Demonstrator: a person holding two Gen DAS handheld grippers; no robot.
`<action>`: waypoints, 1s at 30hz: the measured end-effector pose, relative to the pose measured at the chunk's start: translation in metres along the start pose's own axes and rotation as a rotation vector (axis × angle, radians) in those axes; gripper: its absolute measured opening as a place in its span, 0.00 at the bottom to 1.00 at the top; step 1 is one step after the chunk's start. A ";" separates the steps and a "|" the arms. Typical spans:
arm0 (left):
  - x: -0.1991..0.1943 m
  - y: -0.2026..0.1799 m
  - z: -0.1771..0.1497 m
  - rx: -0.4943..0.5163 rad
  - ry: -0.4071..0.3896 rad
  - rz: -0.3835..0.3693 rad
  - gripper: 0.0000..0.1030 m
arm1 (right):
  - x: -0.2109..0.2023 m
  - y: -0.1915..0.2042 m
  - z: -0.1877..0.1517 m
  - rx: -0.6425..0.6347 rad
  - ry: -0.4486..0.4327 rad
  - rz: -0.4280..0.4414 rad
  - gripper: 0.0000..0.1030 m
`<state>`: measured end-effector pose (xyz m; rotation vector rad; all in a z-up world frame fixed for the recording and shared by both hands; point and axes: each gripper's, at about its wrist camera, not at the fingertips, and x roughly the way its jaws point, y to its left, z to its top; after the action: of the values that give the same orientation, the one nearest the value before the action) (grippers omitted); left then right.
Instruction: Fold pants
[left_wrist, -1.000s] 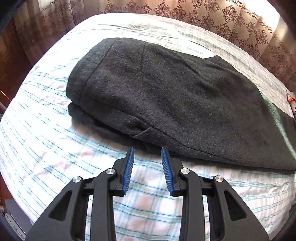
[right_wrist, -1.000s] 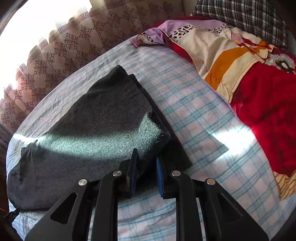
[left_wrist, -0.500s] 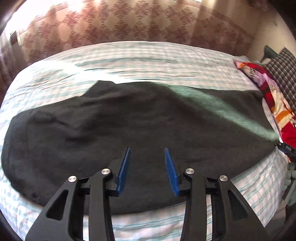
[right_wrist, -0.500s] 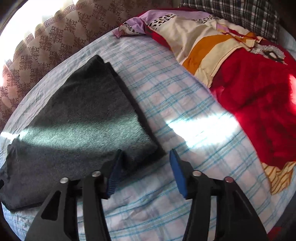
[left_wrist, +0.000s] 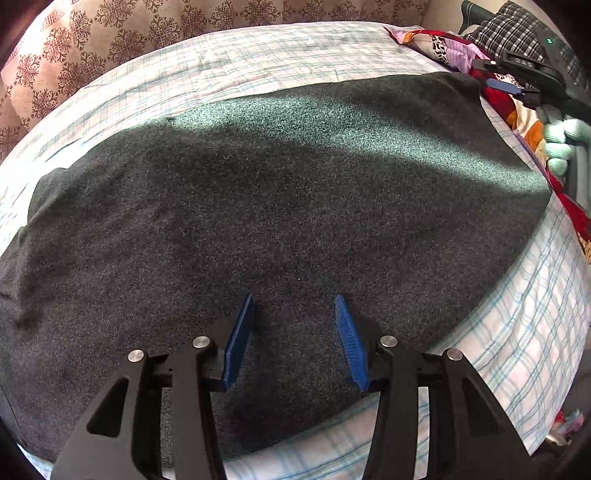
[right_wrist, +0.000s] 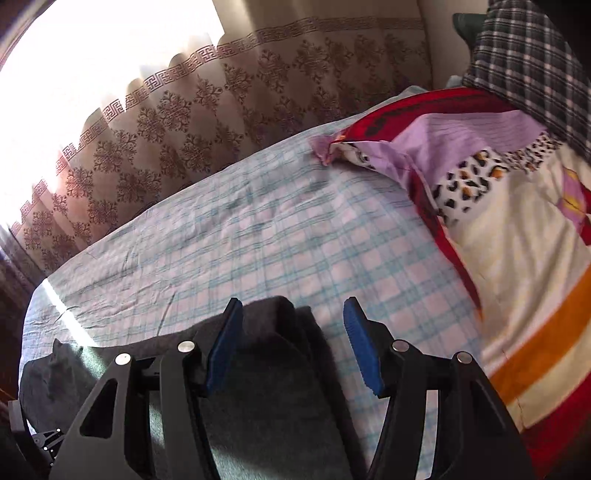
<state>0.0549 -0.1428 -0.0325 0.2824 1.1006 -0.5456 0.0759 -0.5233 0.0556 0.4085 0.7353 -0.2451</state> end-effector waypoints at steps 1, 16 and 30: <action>0.001 -0.001 0.005 -0.006 0.004 -0.009 0.49 | 0.013 0.001 0.005 -0.002 0.020 0.032 0.56; 0.008 0.039 0.087 -0.067 -0.104 0.089 0.52 | -0.036 0.017 -0.029 -0.158 0.032 0.255 0.00; 0.009 0.048 0.085 -0.096 -0.105 0.101 0.53 | 0.006 0.012 0.001 -0.184 0.034 0.090 0.51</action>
<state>0.1492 -0.1454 -0.0061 0.2216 1.0020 -0.4119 0.0854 -0.5134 0.0557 0.2702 0.7644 -0.0851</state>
